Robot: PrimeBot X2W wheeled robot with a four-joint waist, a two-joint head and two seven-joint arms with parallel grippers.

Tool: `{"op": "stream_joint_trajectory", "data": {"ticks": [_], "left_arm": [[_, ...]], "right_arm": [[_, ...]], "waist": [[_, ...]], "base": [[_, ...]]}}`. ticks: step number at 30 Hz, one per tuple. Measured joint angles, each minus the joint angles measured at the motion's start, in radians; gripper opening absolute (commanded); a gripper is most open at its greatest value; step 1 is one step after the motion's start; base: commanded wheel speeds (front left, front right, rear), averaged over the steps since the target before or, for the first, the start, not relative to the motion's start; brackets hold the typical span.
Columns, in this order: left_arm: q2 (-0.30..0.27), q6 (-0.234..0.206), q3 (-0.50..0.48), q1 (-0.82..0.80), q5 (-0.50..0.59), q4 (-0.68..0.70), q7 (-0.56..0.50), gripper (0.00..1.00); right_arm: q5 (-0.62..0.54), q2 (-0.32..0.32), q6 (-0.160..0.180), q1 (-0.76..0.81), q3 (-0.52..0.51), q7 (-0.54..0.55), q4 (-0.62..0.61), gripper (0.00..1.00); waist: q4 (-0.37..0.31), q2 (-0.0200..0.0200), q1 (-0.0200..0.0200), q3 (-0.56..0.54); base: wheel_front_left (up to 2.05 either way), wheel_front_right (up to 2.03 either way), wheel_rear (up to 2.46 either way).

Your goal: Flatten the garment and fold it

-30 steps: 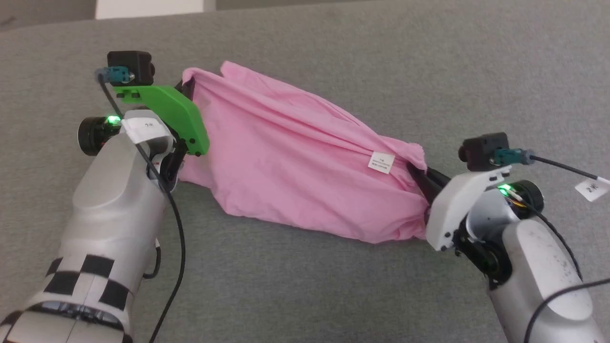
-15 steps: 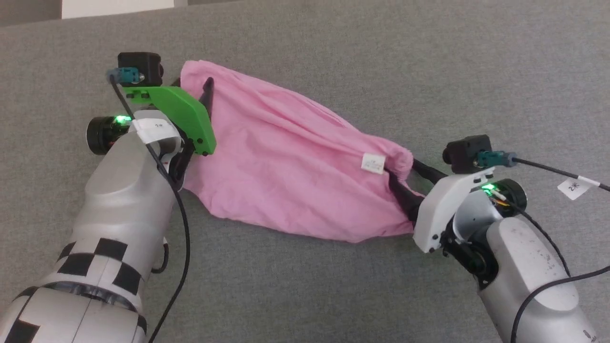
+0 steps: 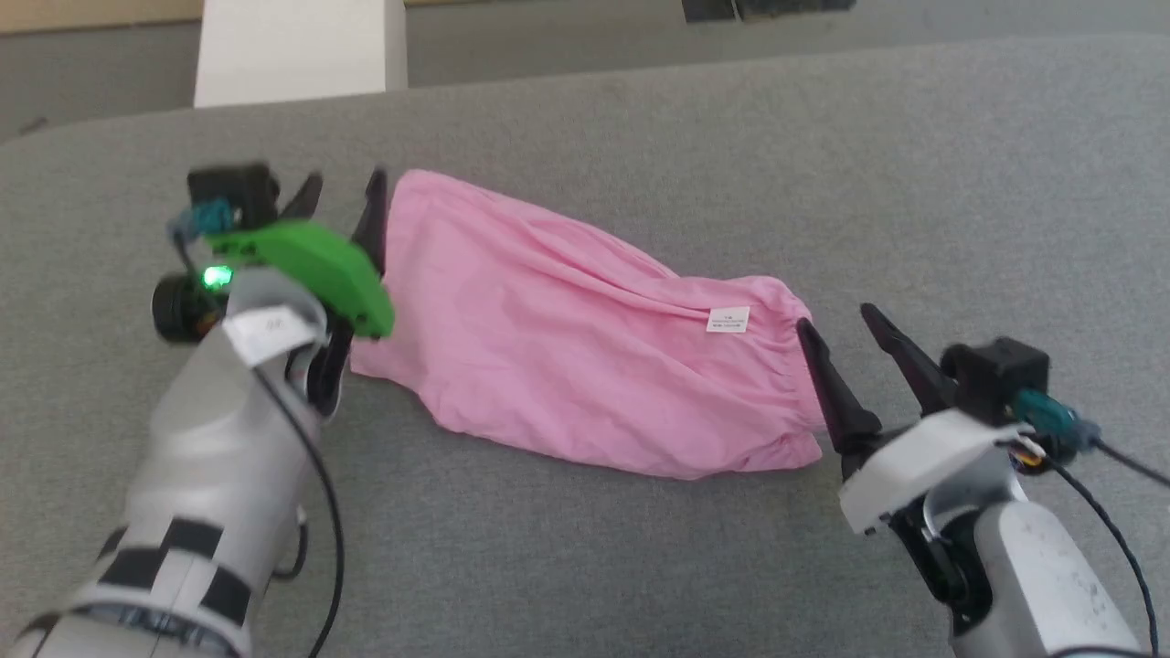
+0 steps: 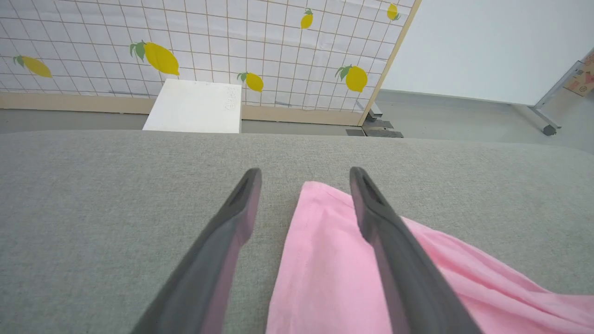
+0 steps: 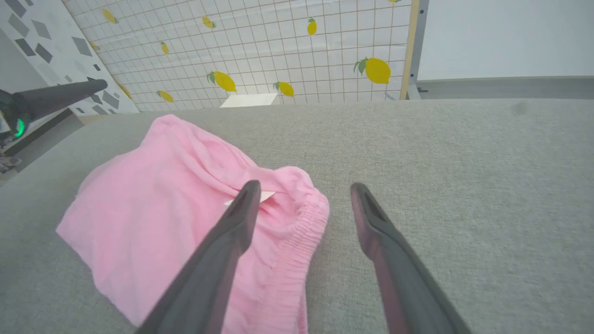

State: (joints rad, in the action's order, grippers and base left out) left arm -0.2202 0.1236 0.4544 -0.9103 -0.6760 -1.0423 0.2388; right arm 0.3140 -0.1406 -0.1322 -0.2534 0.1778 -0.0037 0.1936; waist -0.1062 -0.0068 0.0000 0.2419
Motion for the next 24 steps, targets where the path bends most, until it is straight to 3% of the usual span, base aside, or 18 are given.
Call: {"op": "stream_joint_trajectory", "data": {"ticks": [6,14,24], "left_arm": [[-0.053,0.000,0.052,0.121,-0.063,0.091,-0.137,1.00],[-0.141,0.000,0.142,0.157,-0.137,0.250,-0.438,1.00],[-0.188,0.000,0.243,0.087,-0.173,0.248,-0.766,1.00]], "right_arm": [[-0.073,0.035,0.000,0.112,-0.059,-0.004,-0.140,1.00],[-0.121,0.060,0.000,0.225,-0.103,0.058,-0.326,1.00],[-0.129,0.081,0.000,0.263,-0.105,0.106,-0.401,1.00]], "waist": [[0.010,0.0000,0.0000,-0.052],[0.010,0.0000,0.0000,-0.041],[-0.040,0.0000,0.0000,0.021]], "base": [[0.00,0.00,0.00],[0.00,0.00,0.00],[0.00,0.00,0.00]]}}
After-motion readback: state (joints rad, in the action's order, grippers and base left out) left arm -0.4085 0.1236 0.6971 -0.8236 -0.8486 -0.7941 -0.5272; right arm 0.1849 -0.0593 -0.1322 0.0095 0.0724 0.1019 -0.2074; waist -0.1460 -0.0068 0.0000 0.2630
